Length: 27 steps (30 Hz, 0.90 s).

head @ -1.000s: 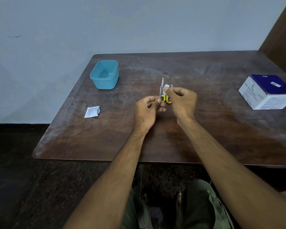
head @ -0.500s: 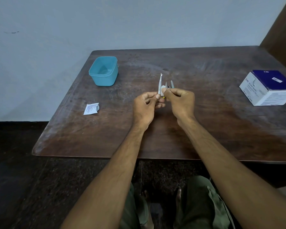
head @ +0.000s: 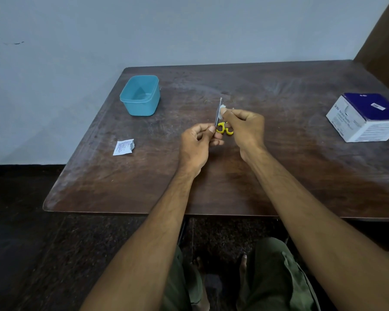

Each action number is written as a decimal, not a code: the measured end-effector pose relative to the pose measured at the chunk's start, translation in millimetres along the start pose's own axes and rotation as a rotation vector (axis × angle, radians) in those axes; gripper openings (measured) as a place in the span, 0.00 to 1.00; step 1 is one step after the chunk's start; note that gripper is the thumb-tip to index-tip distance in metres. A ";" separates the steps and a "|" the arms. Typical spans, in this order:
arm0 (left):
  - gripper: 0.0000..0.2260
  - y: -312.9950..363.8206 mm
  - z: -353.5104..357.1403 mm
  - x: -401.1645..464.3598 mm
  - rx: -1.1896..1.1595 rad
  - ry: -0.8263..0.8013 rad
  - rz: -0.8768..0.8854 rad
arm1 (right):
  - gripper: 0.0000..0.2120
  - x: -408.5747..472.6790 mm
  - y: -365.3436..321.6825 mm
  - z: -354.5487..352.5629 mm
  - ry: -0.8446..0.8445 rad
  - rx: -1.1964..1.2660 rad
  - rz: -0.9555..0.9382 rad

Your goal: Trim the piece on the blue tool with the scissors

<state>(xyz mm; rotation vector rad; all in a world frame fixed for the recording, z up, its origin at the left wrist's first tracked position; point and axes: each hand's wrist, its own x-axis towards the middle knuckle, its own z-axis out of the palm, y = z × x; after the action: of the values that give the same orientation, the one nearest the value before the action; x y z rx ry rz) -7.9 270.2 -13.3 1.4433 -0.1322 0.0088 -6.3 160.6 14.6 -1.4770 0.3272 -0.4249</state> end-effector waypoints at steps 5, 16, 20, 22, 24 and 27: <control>0.05 -0.9 1.1 0.0 0.012 -0.014 -0.009 | 0.06 4.8 -8.5 1.5 0.012 0.041 0.030; 0.06 -0.9 1.3 -0.5 0.025 -0.028 0.001 | 0.08 1.2 3.1 -3.4 -0.013 -0.012 -0.004; 0.05 -1.6 1.2 -0.1 0.027 -0.025 -0.002 | 0.07 11.2 -6.3 -0.1 0.006 0.004 0.009; 0.06 -1.7 0.4 0.0 0.027 -0.023 0.003 | 0.09 5.5 2.6 0.2 -0.025 -0.035 0.006; 0.06 -1.7 -0.4 0.1 0.041 -0.029 0.011 | 0.08 -3.6 13.6 -2.0 -0.052 -0.052 0.009; 0.07 -1.5 -0.9 -0.3 0.083 -0.055 0.020 | 0.07 -7.0 15.7 -6.3 -0.053 -0.049 0.014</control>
<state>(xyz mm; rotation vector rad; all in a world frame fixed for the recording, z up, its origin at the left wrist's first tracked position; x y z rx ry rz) -8.0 270.9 -14.9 1.5256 -0.1933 -0.0095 -14.2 158.9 -1.8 -1.5305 0.3080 -0.3678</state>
